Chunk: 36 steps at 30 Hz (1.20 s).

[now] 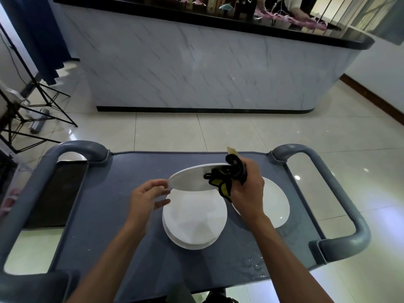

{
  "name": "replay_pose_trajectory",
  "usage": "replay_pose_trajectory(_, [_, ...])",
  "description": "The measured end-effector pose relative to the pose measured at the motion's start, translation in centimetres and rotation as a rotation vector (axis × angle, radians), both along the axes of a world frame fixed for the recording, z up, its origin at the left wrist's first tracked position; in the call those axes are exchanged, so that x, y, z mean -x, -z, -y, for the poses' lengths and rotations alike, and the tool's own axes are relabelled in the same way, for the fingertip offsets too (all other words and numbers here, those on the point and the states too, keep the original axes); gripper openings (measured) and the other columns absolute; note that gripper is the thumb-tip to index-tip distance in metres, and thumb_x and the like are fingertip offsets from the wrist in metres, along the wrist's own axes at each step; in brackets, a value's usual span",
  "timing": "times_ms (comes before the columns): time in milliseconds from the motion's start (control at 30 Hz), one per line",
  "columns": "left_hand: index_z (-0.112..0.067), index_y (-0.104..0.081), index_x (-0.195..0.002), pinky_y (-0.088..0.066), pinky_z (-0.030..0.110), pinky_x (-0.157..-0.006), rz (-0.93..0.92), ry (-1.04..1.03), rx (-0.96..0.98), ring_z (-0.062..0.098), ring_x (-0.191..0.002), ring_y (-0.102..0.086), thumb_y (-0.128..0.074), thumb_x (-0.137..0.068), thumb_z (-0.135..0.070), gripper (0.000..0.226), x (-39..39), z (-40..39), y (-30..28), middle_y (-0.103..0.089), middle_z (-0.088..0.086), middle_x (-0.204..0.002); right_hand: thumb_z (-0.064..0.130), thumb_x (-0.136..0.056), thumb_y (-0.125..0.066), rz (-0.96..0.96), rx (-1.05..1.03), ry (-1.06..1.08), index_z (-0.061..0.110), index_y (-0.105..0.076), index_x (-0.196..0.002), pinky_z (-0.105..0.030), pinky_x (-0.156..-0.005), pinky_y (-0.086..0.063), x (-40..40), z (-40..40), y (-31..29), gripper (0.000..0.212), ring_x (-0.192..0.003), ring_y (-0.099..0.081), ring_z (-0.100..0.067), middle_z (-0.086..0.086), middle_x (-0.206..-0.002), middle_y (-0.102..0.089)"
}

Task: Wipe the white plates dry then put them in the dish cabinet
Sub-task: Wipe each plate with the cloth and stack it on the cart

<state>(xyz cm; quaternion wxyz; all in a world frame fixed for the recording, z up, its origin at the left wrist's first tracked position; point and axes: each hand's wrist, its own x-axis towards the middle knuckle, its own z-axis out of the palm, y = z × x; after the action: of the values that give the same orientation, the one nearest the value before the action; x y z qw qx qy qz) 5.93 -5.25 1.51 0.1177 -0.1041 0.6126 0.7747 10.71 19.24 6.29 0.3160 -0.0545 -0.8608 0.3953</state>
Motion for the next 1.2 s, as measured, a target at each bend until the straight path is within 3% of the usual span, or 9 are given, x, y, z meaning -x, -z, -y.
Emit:
replay_pose_trajectory(167, [-0.008,-0.072,-0.105,-0.059,0.041,-0.067,0.399,0.234,-0.205,0.030,-0.092,-0.074,-0.053,-0.095,-0.053,0.050,-0.5,-0.6,-0.5,-0.074,0.012,-0.106,-0.013,-0.080,-0.064,-0.053,-0.042,0.003,0.027,-0.056,-0.112,-0.030,-0.082,-0.047,-0.4,0.1,0.2,0.052,-0.099,-0.056,-0.022,0.026,-0.105,-0.051])
replay_pose_trajectory(300, [-0.007,-0.065,-0.121,-0.057,0.042,-0.072,0.500,0.347,-0.363,0.038,-0.107,-0.069,-0.056,-0.083,-0.073,0.077,-0.2,-1.2,-0.9,-0.071,0.013,-0.120,-0.020,-0.070,-0.068,-0.114,-0.148,0.001,0.017,-0.060,-0.108,-0.037,-0.079,-0.046,-0.5,0.6,0.9,0.053,-0.094,-0.052,-0.019,0.025,-0.107,-0.052])
replay_pose_trajectory(433, [-0.008,-0.064,-0.117,-0.057,0.034,-0.064,0.566,0.272,-0.411,0.035,-0.103,-0.071,-0.069,-0.081,-0.058,0.061,0.1,-2.1,-1.6,-0.072,0.012,-0.118,-0.019,-0.072,-0.060,-0.181,-0.261,-0.018,0.010,-0.059,-0.109,-0.032,-0.085,-0.040,-0.6,0.8,2.1,0.047,-0.094,-0.054,-0.022,-0.007,-0.102,-0.065])
replay_pose_trajectory(567, [-0.005,-0.064,-0.114,-0.053,0.026,-0.050,0.588,0.187,-0.478,0.034,-0.098,-0.073,-0.071,-0.080,-0.029,0.042,0.2,-2.4,-1.8,-0.072,0.014,-0.117,-0.005,-0.083,-0.048,-0.154,-0.268,-0.057,0.013,-0.053,-0.113,-0.035,-0.087,-0.042,-1.3,1.0,2.7,0.036,-0.096,-0.052,-0.025,-0.012,-0.104,-0.064])
replay_pose_trajectory(667, [0.008,-0.063,-0.114,-0.062,0.034,-0.060,0.598,0.091,-0.586,0.034,-0.090,-0.074,-0.063,-0.086,-0.011,0.034,0.6,-2.2,-1.8,-0.071,0.024,-0.110,0.003,-0.088,-0.046,-0.116,-0.280,-0.098,0.010,-0.053,-0.116,-0.037,-0.089,-0.045,-1.9,0.9,3.2,0.029,-0.099,-0.052,-0.026,-0.015,-0.108,-0.062])
replay_pose_trajectory(800, [0.012,-0.060,-0.112,-0.061,0.033,-0.058,0.548,0.072,-0.622,0.027,-0.074,-0.075,-0.052,-0.096,-0.004,0.025,1.1,-1.4,-1.7,-0.074,0.021,-0.090,0.001,-0.095,-0.051,-0.105,-0.341,-0.164,0.004,-0.056,-0.122,-0.033,-0.100,-0.043,-2.7,0.5,3.9,0.028,-0.111,-0.052,-0.024,-0.011,-0.119,-0.058])
replay_pose_trajectory(967, [0.002,-0.062,-0.119,-0.061,0.033,-0.064,0.405,0.064,-0.610,0.026,-0.089,-0.075,-0.052,-0.095,-0.002,0.026,1.3,-0.5,-1.4,-0.074,0.017,-0.109,0.019,-0.108,-0.035,-0.029,-0.402,-0.171,-0.002,-0.058,-0.132,-0.028,-0.107,-0.041,-3.7,-0.6,4.4,0.040,-0.120,-0.052,-0.022,-0.010,-0.128,-0.056])
replay_pose_trajectory(1100, [-0.005,-0.063,-0.120,-0.061,0.034,-0.064,0.281,0.052,-0.596,0.026,-0.091,-0.074,-0.051,-0.093,0.001,0.030,1.3,-0.6,-1.7,-0.074,0.013,-0.112,0.004,-0.096,-0.047,0.037,-0.293,-0.062,-0.004,-0.056,-0.136,-0.018,-0.104,-0.040,-3.8,-0.3,4.2,0.041,-0.115,-0.054,-0.019,-0.006,-0.125,-0.060])
replay_pose_trajectory(1200, [-0.008,-0.064,-0.119,-0.061,0.035,-0.063,0.236,0.051,-0.531,0.023,-0.086,-0.074,-0.052,-0.094,0.002,0.030,1.2,-0.7,-1.8,-0.075,0.010,-0.107,0.000,-0.089,-0.061,0.134,-0.124,-0.052,0.020,-0.056,-0.139,-0.007,-0.099,-0.036,-3.3,0.3,3.2,0.054,-0.111,-0.054,-0.006,0.015,-0.122,-0.059])
